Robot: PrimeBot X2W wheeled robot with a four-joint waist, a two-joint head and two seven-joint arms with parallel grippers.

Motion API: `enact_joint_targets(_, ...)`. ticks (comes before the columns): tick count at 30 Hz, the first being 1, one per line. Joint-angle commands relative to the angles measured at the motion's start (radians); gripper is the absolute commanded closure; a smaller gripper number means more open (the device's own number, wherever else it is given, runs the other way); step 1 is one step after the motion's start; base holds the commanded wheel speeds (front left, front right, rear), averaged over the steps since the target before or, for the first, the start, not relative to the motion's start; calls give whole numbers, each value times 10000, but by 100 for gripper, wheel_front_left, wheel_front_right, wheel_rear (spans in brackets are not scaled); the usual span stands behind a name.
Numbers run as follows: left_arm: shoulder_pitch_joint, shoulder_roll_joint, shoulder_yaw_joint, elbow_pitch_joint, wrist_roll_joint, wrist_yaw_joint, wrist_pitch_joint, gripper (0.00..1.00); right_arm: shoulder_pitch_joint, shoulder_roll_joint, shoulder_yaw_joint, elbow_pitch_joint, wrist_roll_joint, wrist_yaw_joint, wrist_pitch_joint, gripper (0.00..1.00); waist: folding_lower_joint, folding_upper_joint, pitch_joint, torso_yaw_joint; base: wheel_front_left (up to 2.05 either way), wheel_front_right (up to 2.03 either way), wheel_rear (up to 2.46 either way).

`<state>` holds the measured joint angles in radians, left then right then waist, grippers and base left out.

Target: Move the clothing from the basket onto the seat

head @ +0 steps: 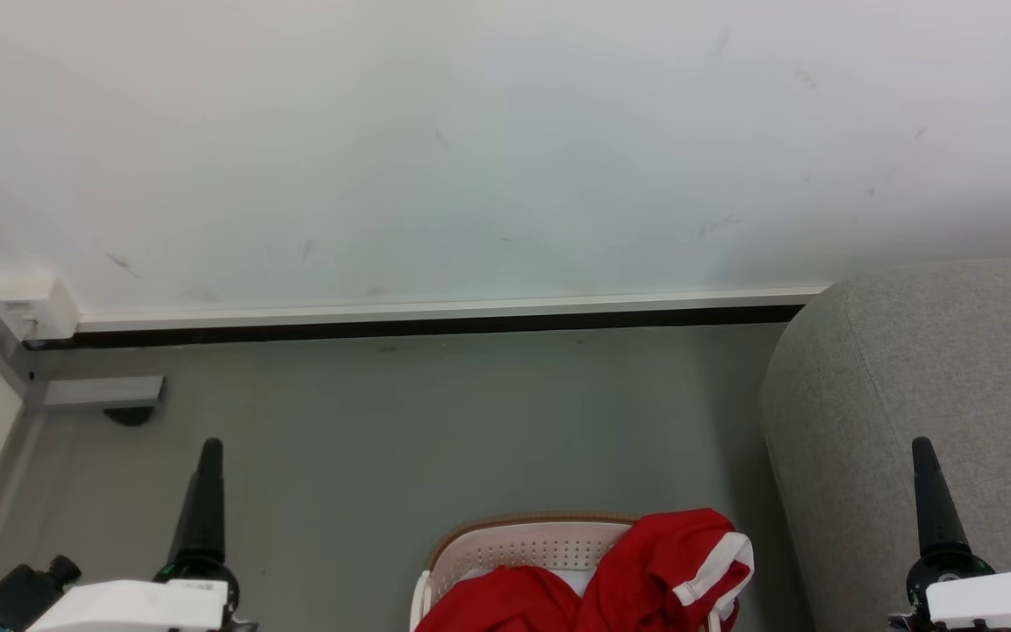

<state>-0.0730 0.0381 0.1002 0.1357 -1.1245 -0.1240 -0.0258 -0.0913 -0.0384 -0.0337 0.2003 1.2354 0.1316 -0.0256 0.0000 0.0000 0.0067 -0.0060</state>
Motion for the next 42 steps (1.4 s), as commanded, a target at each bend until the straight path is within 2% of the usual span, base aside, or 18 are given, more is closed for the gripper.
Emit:
enact_joint_targets(1,-62,80,21,-236,497,-42,-114,0,-254,-119,61,-198,-547,-5,-114,0,0,0,4,-4,0,0,0)
enact_joint_targets(14,26,140,-222,-377,3497,-45,-569,0,-287,-164,245,-369,-3632,-6,-570,0,0,0,31,-22,0,0,0)
enact_joint_targets(18,18,189,-388,-398,4224,86,-696,0,-248,-170,323,-360,-4453,-7,-695,0,0,0,39,-24,0,0,0)
enact_joint_targets(33,174,409,-738,-326,5977,243,-1124,0,-328,-128,210,161,-6787,-9,-1126,0,0,0,18,-52,0,0,0)
enact_joint_targets(42,286,390,-699,-276,6681,275,-1379,0,-380,-128,559,302,-7696,-11,-1375,0,0,0,21,-46,0,0,0)
